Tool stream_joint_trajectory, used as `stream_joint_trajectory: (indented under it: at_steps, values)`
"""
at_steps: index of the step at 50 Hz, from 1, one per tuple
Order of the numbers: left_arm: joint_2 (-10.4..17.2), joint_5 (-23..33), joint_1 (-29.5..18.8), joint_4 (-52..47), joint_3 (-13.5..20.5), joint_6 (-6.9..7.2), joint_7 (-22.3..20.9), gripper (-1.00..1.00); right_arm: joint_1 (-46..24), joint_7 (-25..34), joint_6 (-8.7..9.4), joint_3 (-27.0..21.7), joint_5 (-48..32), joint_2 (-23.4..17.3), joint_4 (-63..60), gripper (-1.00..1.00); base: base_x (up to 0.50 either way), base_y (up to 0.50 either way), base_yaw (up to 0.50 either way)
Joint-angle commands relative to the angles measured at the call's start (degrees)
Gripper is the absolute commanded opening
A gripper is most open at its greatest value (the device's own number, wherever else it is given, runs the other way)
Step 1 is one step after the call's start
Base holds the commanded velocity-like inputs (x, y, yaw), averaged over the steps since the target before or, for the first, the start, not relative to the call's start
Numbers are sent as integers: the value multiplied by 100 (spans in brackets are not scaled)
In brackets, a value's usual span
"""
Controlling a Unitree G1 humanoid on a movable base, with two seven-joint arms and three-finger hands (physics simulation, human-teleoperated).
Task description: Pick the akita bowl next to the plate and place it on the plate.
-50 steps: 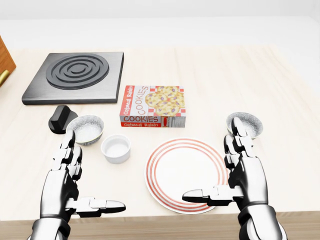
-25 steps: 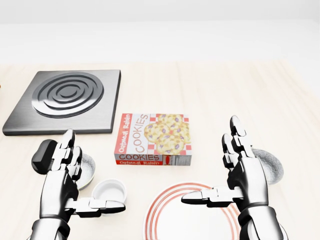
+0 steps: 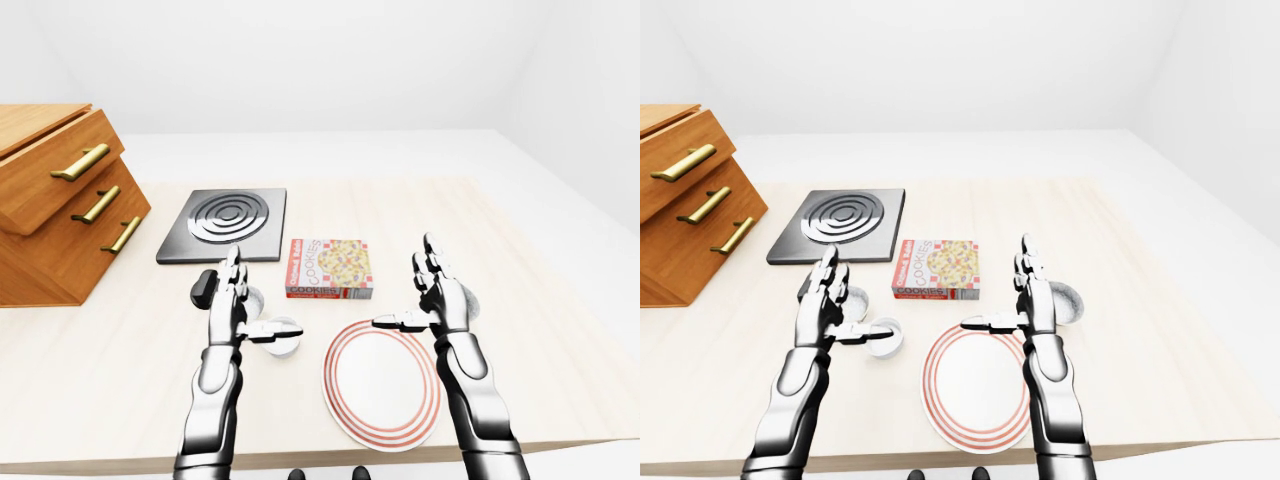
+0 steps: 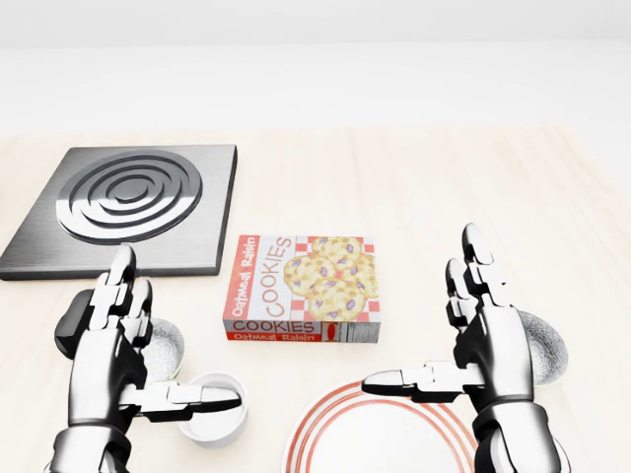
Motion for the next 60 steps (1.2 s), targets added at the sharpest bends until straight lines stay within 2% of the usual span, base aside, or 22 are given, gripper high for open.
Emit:
stream_joint_trajectory:
  at_steps: [1,12,16,21,22,26,29,31,32,33,38,39,40,41,43,44,47,48,50,56,57,60]
  values:
    - [70,-100,-84,-214,174,18,96,100,-7,-28,-14,-20,12,-10,3,100,0,0,0]
    - [293,-363,-268,-408,651,192,241,100,14,-4,-18,-10,-9,-11,-19,100,0,0,0]
    - [371,-440,-348,-195,803,46,281,100,23,7,-37,-4,-22,-10,-9,100,0,0,0]
    - [391,-495,-308,-331,858,122,332,100,30,9,-61,-2,-51,-14,-10,100,0,0,0]
    - [402,-504,-352,-137,883,-24,308,100,34,7,-36,-6,-46,-13,-36,100,0,0,0]
    - [406,-520,-351,-46,867,-93,309,100,38,-6,-56,-31,-107,-35,-76,100,0,0,0]
    - [414,-534,-333,-155,871,-14,326,100,43,1,-97,-86,-141,-70,-90,100,0,0,0]
    - [432,-559,-349,-159,904,1,332,100,14,-9,30,-139,-83,-76,-140,100,0,0,0]
    - [393,-560,-256,-478,870,235,390,100,-2,-22,-28,-150,-114,-82,-76,100,0,0,0]
    - [386,-562,-245,-510,871,255,386,100,4,-27,16,-149,-113,-82,-116,100,0,0,0]
    - [386,-559,-284,-229,884,43,330,100,10,-110,-203,-186,-507,-193,-299,100,0,0,0]
    - [375,-563,-254,-380,864,167,356,100,2,-127,-75,-248,-516,-204,-595,100,0,0,0]
    - [371,-569,-272,-312,864,134,346,100,-21,-197,135,-328,-815,-330,-1139,100,0,0,0]
    - [372,-570,-274,-307,863,131,347,100,-17,-228,-3,-398,-1038,-369,-1252,100,0,0,0]
    - [351,-571,-208,-564,837,332,378,100,-24,-198,-15,-528,-1217,-384,-1385,100,0,0,0]
    - [354,-574,-223,-457,854,250,353,100,-40,-107,193,-612,-1149,-381,-1588,100,0,0,0]
    - [348,-571,-239,-385,846,202,355,100,-72,18,193,-771,-1430,-494,-1996,100,0,0,0]
    - [358,-578,-273,-216,862,77,328,100,-72,81,193,-820,-1534,-523,-2119,100,0,0,0]
    - [353,-586,-249,-366,839,215,362,100,-67,183,193,-980,-1916,-670,-2290,100,0,0,0]
    - [353,-601,-254,-346,838,216,356,100,-141,393,193,-1412,-2314,-775,-2465,100,0,0,0]
    - [356,-600,-266,-277,844,159,345,100,-135,357,165,-1448,-2426,-807,-2384,100,0,0,0]
    - [360,-609,-268,-240,840,143,346,100,-137,-78,-807,-1694,-3217,-1076,-1914,100,0,0,0]
